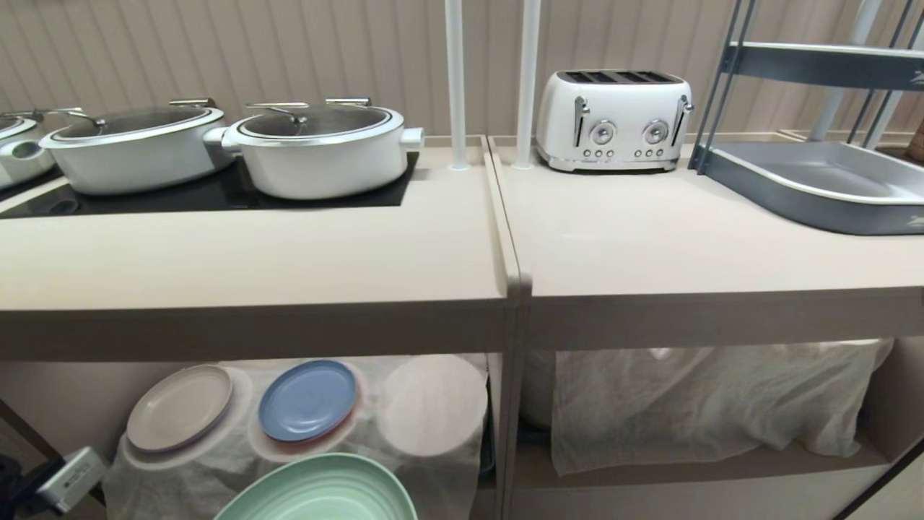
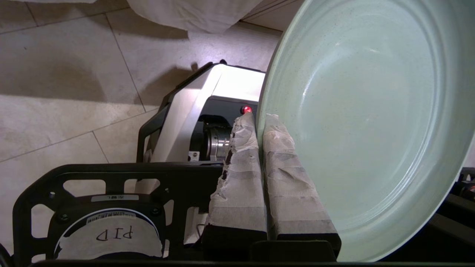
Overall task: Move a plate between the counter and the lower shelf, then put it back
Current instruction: Put the plate in the cupboard
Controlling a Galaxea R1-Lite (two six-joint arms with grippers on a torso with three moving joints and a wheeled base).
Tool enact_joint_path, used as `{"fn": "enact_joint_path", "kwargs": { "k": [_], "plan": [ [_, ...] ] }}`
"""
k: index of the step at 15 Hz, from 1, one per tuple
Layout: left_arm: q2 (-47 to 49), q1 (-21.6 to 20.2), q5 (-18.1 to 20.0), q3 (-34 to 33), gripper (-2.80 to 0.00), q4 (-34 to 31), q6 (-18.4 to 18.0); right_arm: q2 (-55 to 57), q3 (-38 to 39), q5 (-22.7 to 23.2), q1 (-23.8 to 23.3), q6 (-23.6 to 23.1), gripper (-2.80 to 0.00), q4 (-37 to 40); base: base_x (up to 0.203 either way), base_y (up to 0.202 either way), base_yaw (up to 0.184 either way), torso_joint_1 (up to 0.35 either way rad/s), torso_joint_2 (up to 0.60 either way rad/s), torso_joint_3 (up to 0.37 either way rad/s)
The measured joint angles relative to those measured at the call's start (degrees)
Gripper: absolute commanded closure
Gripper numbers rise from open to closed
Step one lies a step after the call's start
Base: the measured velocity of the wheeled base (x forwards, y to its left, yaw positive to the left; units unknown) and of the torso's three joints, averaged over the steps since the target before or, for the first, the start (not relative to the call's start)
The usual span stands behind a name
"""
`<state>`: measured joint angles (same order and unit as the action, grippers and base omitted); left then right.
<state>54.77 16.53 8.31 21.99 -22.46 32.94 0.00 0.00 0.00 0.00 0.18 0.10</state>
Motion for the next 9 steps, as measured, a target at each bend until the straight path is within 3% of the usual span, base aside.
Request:
{"fn": "enact_joint_path", "kwargs": {
  "k": [9],
  "plan": [
    [0.0, 0.0, 0.2, -0.3, 0.0, 0.0, 0.0, 0.0, 0.0, 0.0, 0.0, 0.0, 0.0, 0.0, 0.0, 0.0, 0.0, -0.205, 0.5, 0.288]
  ]
}}
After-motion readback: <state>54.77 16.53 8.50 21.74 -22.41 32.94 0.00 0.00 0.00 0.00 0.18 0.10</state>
